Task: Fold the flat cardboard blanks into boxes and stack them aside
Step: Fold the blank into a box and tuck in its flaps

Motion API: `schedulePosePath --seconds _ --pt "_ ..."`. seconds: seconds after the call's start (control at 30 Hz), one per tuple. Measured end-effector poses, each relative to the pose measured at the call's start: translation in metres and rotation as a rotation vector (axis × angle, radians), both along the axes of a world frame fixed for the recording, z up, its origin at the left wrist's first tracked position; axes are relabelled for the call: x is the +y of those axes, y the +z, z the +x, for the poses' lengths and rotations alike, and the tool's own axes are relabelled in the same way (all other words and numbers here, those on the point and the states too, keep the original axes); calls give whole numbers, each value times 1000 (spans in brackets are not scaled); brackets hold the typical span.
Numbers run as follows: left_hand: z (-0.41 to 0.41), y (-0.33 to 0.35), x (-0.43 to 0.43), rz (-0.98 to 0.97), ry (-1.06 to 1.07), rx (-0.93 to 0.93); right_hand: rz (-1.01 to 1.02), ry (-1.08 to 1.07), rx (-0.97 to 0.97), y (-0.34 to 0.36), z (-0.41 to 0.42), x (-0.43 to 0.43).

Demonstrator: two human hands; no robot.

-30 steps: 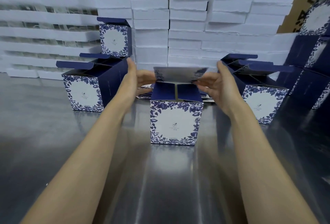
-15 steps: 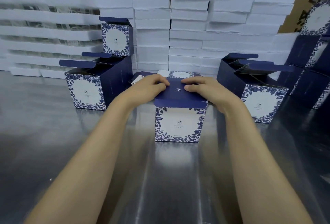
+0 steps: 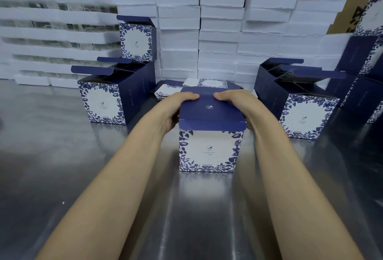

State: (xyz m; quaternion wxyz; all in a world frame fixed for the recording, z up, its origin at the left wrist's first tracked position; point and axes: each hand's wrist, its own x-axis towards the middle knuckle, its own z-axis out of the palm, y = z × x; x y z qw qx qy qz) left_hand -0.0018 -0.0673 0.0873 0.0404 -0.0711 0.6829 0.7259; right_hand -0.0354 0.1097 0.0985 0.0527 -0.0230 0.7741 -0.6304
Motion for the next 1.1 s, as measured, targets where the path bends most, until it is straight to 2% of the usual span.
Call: schedulePosePath --seconds 0.17,0.23,0.3,0.37,0.4,0.43,0.53,0.6,0.7,0.87,1.0,1.1 --pt "1 2 5 114 23 -19 -29 -23 -5 2 -1 -2" --pt "0 3 5 84 38 4 -4 -51 11 3 -1 -3" --pt "-1 7 3 -144 78 132 1 -75 22 4 0 -3" --pt "3 18 -3 -556 126 343 -23 -89 22 3 1 -4" --pt "6 26 -9 -715 82 426 -45 -94 24 2 1 -6" --pt "10 34 -13 -805 -40 444 -75 -101 35 0 1 -9" --pt "25 47 -18 -1039 -482 250 -154 -112 135 -7 0 -15" --pt "25 47 -15 -1184 -498 245 -142 -80 212 -9 -1 -15" --pt "24 46 -12 -1207 -395 330 -27 51 272 -6 1 -8" --pt "22 46 -18 -1104 -282 465 201 365 181 8 9 9" --pt "16 45 -18 -1085 -160 568 74 503 277 15 11 19" --pt "14 43 -14 -1170 25 602 -9 445 467 16 12 26"
